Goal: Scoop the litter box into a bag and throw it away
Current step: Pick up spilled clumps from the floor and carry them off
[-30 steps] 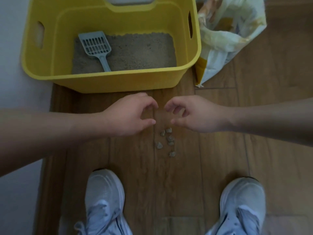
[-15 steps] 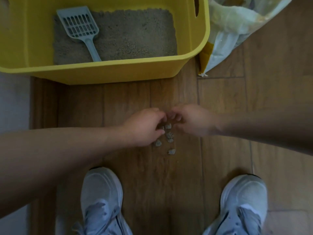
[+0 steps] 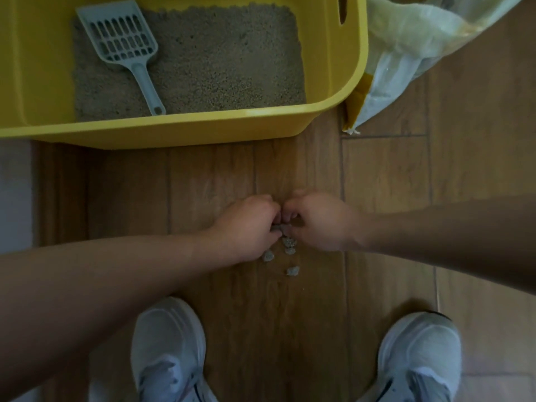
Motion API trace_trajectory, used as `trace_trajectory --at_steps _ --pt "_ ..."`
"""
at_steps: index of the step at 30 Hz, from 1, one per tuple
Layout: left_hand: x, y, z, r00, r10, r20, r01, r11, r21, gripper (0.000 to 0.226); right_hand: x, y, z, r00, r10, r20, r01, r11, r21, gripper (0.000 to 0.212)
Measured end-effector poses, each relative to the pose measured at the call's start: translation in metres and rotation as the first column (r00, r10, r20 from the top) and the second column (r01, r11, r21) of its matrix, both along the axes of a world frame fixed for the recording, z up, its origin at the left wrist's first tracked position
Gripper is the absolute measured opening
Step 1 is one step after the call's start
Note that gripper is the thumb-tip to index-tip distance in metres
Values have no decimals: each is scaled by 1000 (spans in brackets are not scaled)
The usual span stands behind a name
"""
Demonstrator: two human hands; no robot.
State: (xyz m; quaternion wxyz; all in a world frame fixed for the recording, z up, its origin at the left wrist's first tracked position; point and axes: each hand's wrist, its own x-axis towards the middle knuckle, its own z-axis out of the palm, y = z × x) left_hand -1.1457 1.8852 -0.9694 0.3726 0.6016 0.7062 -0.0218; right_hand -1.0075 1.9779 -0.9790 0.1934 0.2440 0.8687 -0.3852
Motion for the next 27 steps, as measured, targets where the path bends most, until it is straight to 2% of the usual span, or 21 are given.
trace_trajectory --at_steps 6,11,17,23,27 --pt "-2 3 5 997 48 54 -50 998 40 11 -2 3 4 997 -70 -25 69 997 -26 8" --pt "-5 4 12 993 75 86 -82 993 84 14 1 7 10 985 -171 -31 169 984 -55 11" --pt "-7 -7 13 995 65 77 -73 993 98 11 7 7 14 996 -88 0 88 996 -24 27" --pt "-4 -24 13 989 91 119 -93 996 8 17 14 -3 12 993 -108 52 110 993 -41 23" --pt "-3 -33 11 984 111 142 -102 993 -65 24 15 -10 11 996 -53 69 58 996 -62 33"
